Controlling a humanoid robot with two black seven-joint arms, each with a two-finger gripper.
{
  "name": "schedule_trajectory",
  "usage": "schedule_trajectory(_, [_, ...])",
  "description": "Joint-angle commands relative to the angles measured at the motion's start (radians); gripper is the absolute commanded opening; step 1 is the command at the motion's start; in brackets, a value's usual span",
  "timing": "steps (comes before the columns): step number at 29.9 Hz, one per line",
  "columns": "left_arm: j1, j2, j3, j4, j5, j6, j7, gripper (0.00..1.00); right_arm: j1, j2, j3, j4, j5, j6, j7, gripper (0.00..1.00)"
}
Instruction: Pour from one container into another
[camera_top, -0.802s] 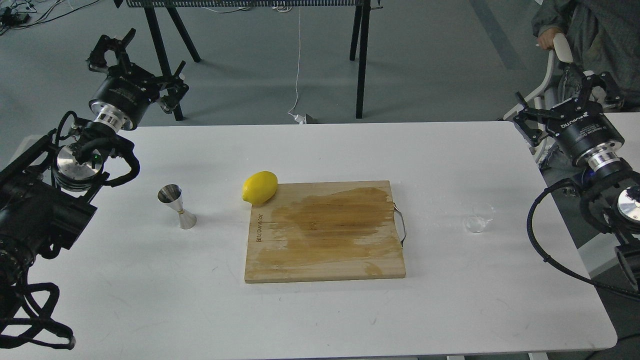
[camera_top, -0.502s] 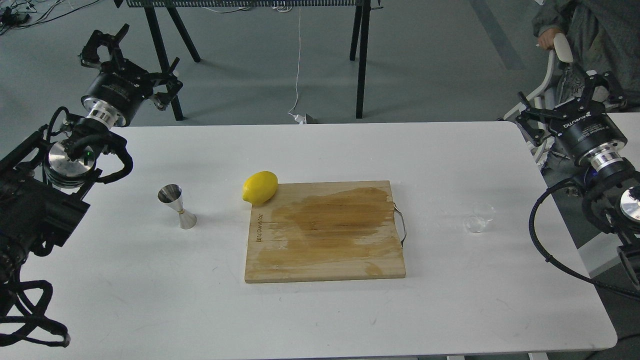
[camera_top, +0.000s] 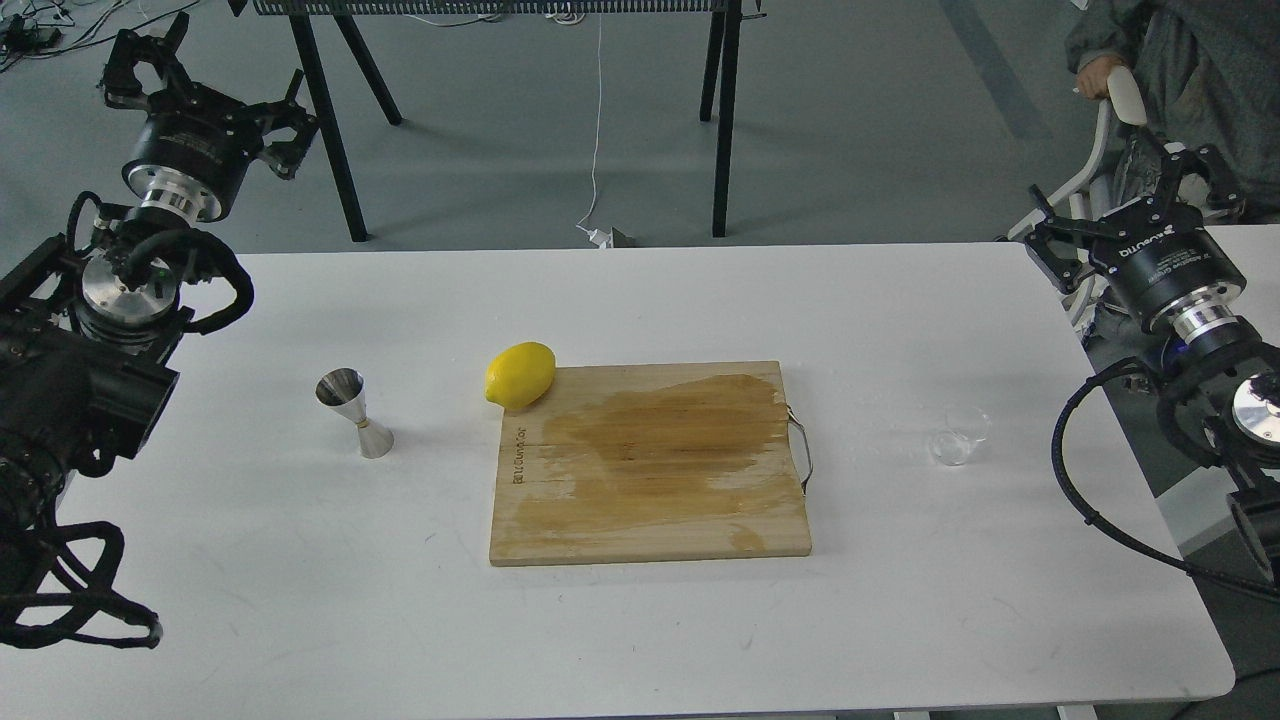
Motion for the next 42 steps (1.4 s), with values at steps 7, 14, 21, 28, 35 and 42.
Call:
schedule_trajectory(7, [-0.001, -0.022, 0.015, -0.022, 0.064, 0.0, -0.107, 1.0, 0.0, 0.014, -0.002, 0.001, 0.0, 0.0, 0.0, 1.0])
schedule_trajectory(14, [0.0, 0.185, 0.012, -0.02, 0.439, 0.0, -0.291, 1.0, 0.0, 0.014, -0.008, 0.0, 0.0, 0.0, 0.0, 1.0])
schedule_trajectory(21, [-0.001, 0.385, 0.012, -0.042, 0.628, 0.0, -0.291, 1.0, -0.003, 0.014, -0.017, -0.006, -0.001, 0.0, 0.0, 1.0])
schedule_trajectory(28, [0.006, 0.458, 0.012, -0.215, 0.921, 0.0, -0.291, 1.0, -0.003, 0.014, -0.015, -0.009, -0.001, 0.0, -0.002, 1.0])
schedule_trajectory(35, [0.014, 0.452, 0.014, -0.418, 1.285, 0.0, -0.291, 1.0, 0.0, 0.014, -0.015, -0.009, -0.001, 0.0, 0.0, 1.0])
schedule_trajectory(42, [0.083, 0.455, 0.016, -0.586, 1.642, 0.0, -0.291, 1.0, -0.003, 0.013, -0.011, -0.011, -0.001, 0.0, 0.0, 1.0])
